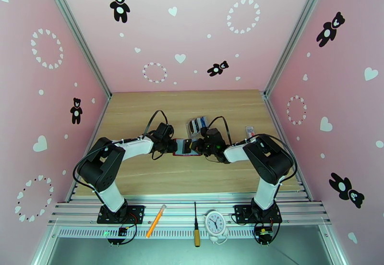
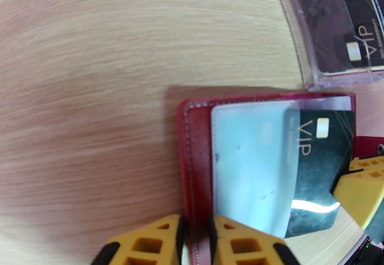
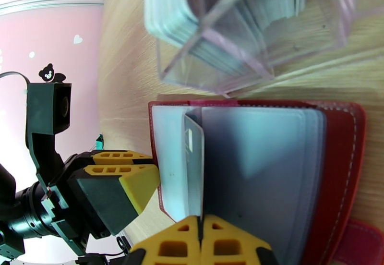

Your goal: Put the credit cards into the card holder

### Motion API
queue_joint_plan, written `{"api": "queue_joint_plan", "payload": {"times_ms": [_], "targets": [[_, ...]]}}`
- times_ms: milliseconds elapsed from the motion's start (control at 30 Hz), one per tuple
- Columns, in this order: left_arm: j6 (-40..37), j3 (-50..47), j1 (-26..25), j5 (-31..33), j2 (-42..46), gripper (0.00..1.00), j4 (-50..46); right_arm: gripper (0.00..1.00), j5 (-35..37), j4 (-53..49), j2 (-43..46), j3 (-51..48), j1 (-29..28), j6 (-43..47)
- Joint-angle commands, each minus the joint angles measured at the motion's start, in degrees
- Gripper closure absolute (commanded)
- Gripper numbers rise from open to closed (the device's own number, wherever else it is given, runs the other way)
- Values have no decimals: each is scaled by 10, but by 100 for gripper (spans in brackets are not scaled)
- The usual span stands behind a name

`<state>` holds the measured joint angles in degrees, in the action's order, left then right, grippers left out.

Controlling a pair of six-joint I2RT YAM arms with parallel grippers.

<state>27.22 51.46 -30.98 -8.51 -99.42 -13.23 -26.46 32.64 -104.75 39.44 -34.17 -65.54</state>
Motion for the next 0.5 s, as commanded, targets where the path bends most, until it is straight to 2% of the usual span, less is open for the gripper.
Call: {"api": "queue_joint_plan", "payload": {"times_ms": [0,300,467], "targets": [[8,-19,-12,-15,1,76,-30,100,-4,-38,-18,8,-7,9],[8,-19,-12,-16,0,76,-29,100,-5,-60,-20,17,-8,18],[6,-18,-12,-14,3,76,-32,90,11,-118,-6,34,-8,41]]}}
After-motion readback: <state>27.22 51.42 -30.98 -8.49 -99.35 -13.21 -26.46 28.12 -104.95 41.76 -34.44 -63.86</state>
